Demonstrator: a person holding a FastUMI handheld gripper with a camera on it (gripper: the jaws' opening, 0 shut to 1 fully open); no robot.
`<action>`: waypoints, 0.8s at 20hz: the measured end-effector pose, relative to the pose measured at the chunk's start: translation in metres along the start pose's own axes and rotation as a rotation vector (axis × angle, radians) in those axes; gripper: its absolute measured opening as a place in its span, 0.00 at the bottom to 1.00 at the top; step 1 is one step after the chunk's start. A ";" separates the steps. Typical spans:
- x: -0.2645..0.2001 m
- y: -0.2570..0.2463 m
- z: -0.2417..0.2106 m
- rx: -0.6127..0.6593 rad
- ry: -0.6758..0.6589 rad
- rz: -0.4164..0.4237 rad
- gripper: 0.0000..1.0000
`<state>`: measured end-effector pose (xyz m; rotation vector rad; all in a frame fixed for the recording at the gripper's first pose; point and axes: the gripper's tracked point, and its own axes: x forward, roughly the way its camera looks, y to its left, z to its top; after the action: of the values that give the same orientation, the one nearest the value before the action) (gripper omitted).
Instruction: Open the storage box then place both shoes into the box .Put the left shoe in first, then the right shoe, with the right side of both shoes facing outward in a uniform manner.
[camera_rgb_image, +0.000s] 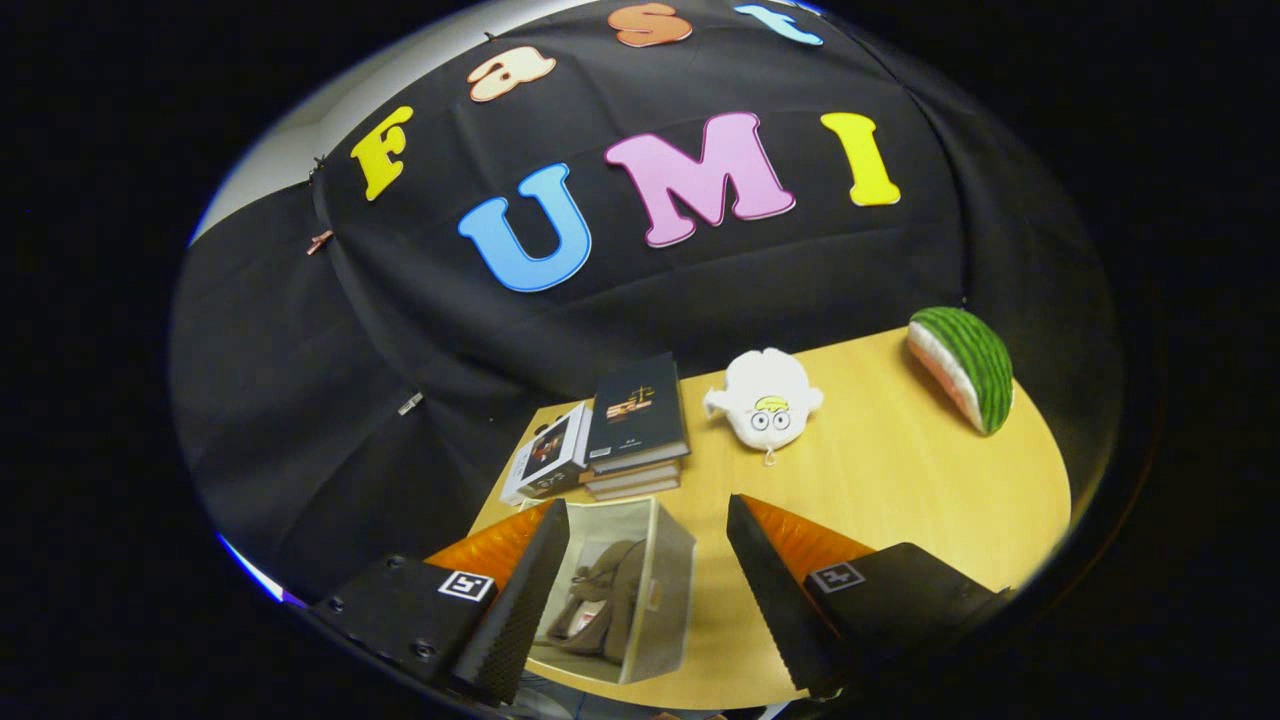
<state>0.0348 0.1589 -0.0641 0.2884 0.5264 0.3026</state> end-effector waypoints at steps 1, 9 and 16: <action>-0.003 -0.014 0.006 -0.020 -0.024 -0.022 0.98; -0.033 -0.106 0.044 -0.111 -0.202 -0.146 0.98; -0.065 -0.164 0.061 -0.341 -0.284 -0.261 0.98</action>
<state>0.0472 -0.0255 -0.0412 -0.0696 0.2215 0.0912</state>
